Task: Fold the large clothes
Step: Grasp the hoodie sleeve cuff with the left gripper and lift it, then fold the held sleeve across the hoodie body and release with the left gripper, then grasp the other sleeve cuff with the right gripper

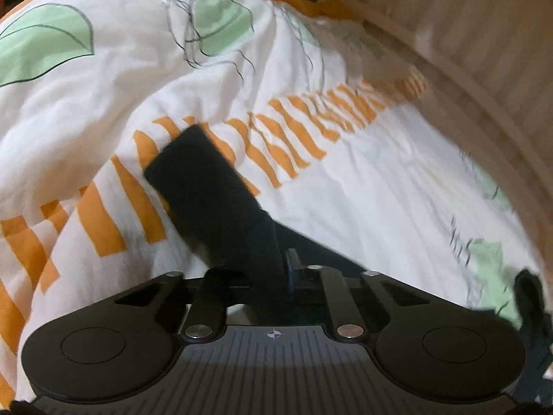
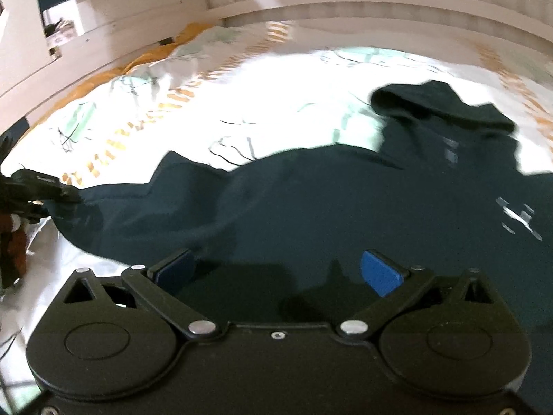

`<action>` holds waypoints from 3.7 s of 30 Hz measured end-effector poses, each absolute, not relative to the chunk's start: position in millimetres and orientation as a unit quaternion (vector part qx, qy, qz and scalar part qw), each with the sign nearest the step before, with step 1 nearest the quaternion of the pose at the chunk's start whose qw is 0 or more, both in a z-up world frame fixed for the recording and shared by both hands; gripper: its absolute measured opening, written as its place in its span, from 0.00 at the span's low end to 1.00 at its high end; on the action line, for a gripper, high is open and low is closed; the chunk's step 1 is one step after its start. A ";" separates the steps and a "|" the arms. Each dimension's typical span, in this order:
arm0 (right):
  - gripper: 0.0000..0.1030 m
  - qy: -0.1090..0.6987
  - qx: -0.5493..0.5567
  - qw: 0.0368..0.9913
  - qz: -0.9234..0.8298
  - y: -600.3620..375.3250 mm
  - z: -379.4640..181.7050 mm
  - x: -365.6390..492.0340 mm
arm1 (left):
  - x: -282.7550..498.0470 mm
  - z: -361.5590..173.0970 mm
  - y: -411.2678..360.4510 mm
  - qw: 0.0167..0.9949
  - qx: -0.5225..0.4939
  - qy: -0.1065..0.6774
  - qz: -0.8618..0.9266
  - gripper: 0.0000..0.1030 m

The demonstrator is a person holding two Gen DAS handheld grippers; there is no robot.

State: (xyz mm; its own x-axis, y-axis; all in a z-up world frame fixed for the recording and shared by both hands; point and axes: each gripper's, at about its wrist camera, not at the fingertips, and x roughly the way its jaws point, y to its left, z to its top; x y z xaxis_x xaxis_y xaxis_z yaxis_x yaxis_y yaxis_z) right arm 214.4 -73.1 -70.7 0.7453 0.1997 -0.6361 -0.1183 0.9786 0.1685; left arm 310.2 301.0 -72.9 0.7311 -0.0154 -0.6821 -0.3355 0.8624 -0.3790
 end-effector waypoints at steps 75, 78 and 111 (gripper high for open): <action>0.99 0.377 0.166 0.908 -0.069 -259.0 -98.7 84.1 | 262.0 -100.3 3.8 0.910 0.000 0.363 -0.201 0.78; 0.99 0.376 0.171 0.908 -0.064 -262.9 -99.3 88.4 | 252.0 -104.4 -6.4 0.917 0.042 0.344 -0.198 0.79; 0.42 0.361 0.118 0.923 -0.059 -280.4 -108.9 159.8 | 252.1 -103.9 -9.2 0.930 0.066 0.329 -0.151 0.85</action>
State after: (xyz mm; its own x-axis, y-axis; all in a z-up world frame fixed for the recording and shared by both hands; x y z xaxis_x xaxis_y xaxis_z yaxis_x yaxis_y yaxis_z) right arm 159.8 -280.4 -108.9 0.7329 -0.0235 -0.6799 0.1938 0.9652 0.1756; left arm 252.1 -9.2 -103.9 0.7375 -0.2380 -0.6320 0.3252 0.9453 0.0236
